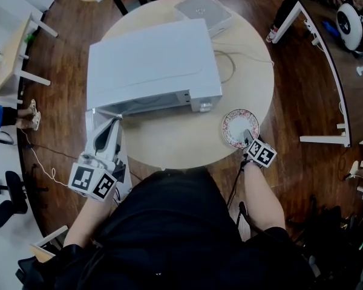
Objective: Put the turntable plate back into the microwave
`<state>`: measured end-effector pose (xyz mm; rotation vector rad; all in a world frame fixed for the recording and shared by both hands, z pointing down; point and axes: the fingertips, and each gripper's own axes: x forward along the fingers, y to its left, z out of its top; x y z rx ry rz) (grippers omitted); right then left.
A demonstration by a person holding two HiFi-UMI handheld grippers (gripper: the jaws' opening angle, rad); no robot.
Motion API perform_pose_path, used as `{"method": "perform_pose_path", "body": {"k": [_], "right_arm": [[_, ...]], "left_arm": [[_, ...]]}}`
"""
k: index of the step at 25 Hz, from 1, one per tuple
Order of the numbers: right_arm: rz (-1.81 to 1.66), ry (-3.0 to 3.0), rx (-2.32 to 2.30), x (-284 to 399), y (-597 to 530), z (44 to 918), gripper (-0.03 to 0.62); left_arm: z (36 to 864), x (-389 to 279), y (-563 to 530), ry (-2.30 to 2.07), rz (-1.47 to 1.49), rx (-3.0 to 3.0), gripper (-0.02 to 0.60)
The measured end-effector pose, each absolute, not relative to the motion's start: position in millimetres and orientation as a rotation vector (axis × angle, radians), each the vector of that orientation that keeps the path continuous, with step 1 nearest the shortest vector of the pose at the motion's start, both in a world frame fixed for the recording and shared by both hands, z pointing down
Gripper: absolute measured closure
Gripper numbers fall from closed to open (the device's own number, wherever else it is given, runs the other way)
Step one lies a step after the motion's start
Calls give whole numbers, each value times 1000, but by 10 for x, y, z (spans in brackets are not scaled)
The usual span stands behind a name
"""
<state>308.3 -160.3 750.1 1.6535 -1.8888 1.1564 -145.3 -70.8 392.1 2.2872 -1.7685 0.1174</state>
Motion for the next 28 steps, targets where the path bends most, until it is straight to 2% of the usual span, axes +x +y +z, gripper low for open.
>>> {"method": "perform_pose_path", "body": {"k": [17, 23, 28], "right_arm": [[1220, -1828, 1738, 3123, -1401, 7486, 387], [1274, -1930, 1810, 3118, -1399, 7311, 492], [1334, -1994, 1857, 3087, -1400, 7199, 530]], "left_arm": [[3888, -1477, -817, -1713, 93, 2315, 578], [3896, -1456, -846, -1677, 67, 2323, 578], [3913, -1439, -864, -1649, 52, 2335, 578]]}}
